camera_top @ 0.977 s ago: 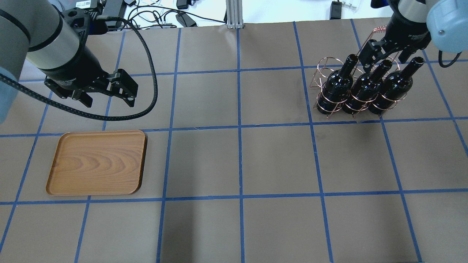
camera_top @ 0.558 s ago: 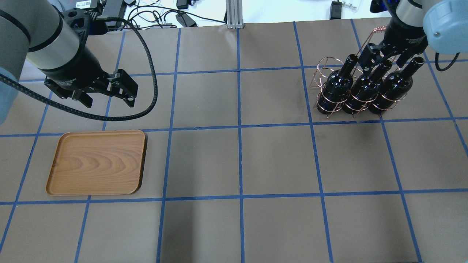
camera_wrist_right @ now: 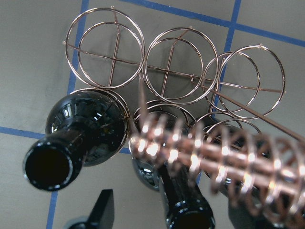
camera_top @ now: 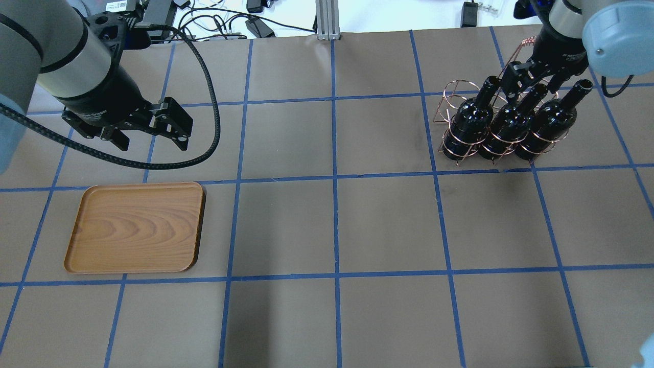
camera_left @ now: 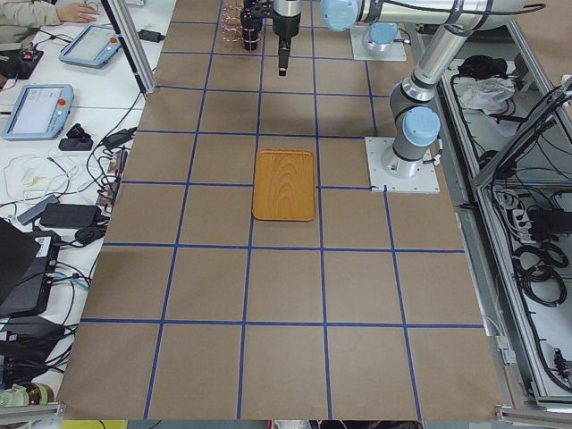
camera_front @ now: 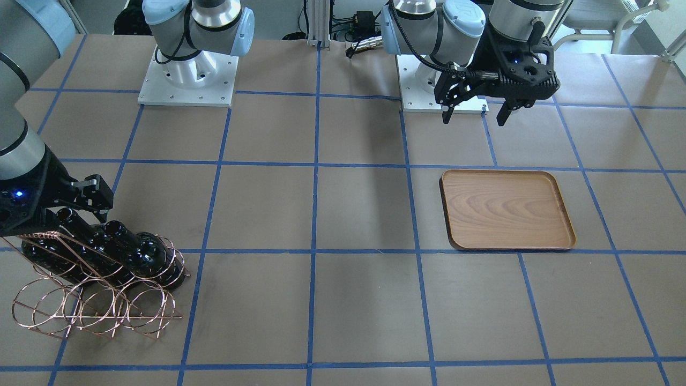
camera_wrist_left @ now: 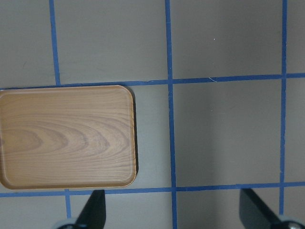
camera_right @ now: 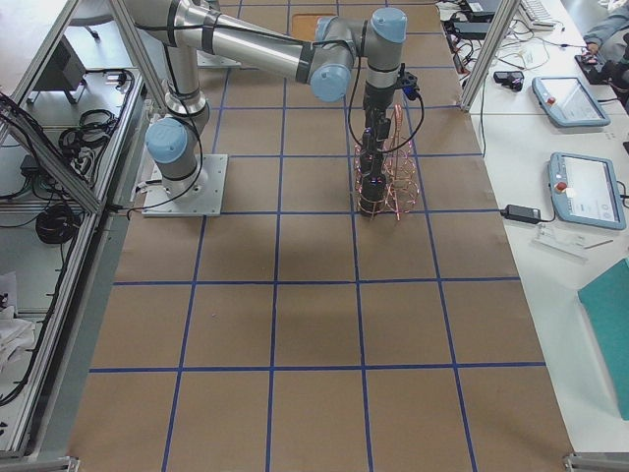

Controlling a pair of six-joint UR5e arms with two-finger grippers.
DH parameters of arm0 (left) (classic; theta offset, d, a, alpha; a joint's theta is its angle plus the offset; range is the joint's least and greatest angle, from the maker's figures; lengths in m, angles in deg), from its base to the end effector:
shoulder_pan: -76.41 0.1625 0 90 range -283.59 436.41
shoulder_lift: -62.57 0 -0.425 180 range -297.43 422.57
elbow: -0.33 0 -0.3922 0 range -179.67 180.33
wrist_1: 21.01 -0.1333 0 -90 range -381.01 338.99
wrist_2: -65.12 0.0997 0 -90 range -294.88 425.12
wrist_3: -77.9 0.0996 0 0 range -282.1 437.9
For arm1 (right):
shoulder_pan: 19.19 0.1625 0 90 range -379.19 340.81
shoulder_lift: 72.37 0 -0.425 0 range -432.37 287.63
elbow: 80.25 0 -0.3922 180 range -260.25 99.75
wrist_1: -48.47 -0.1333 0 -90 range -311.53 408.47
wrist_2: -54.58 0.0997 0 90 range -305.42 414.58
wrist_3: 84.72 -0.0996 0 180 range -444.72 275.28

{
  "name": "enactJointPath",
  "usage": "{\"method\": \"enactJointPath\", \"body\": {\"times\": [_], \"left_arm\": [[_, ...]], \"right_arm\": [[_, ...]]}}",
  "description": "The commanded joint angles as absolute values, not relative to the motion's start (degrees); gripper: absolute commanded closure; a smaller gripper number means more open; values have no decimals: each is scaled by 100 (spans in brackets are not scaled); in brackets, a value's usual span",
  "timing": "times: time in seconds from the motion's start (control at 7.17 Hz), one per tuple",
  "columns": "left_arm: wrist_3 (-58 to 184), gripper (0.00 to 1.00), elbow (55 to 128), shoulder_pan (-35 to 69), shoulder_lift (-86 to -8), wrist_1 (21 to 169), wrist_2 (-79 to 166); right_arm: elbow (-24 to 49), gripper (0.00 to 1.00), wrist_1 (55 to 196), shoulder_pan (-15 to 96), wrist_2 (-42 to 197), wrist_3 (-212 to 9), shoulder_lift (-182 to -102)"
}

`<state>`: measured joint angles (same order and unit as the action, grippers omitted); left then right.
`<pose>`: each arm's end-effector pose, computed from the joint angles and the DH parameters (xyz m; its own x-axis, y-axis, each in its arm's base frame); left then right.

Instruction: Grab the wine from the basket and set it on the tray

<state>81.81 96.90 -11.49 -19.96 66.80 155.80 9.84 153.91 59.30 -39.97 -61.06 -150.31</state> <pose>-0.1158 -0.4464 0.4960 -0.9994 0.0309 -0.0155 0.0316 0.9981 -0.0530 0.0077 -0.5909 0.4022 -0.9738 -0.2063 0.0956 -0.2092 0.9777 -0.0208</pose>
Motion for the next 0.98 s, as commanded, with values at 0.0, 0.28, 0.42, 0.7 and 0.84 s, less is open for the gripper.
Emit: {"method": "enactJointPath", "body": {"times": [0.0, 0.28, 0.42, 0.7, 0.84], "left_arm": [[8185, 0, 9693, -1140, -1996, 6680, 15582], [8177, 0, 9693, -1140, -1996, 6680, 15591], [8185, 0, 9693, -1148, -1996, 6680, 15591], [8177, 0, 9693, -1148, -1996, 6680, 15617], [8185, 0, 9693, -1148, -1996, 6680, 15626]], "right_arm": [[975, 19, 15438, 5921, -3999, -6100, -14954], [984, 27, 15438, 5860, -4016, -5994, -14918], [984, 52, 15438, 5851, -4016, -5907, -14918], [958, 67, 15429, 5851, -3920, -5906, -14909], [958, 81, 15429, 5851, -3928, -5914, -14901]]}}
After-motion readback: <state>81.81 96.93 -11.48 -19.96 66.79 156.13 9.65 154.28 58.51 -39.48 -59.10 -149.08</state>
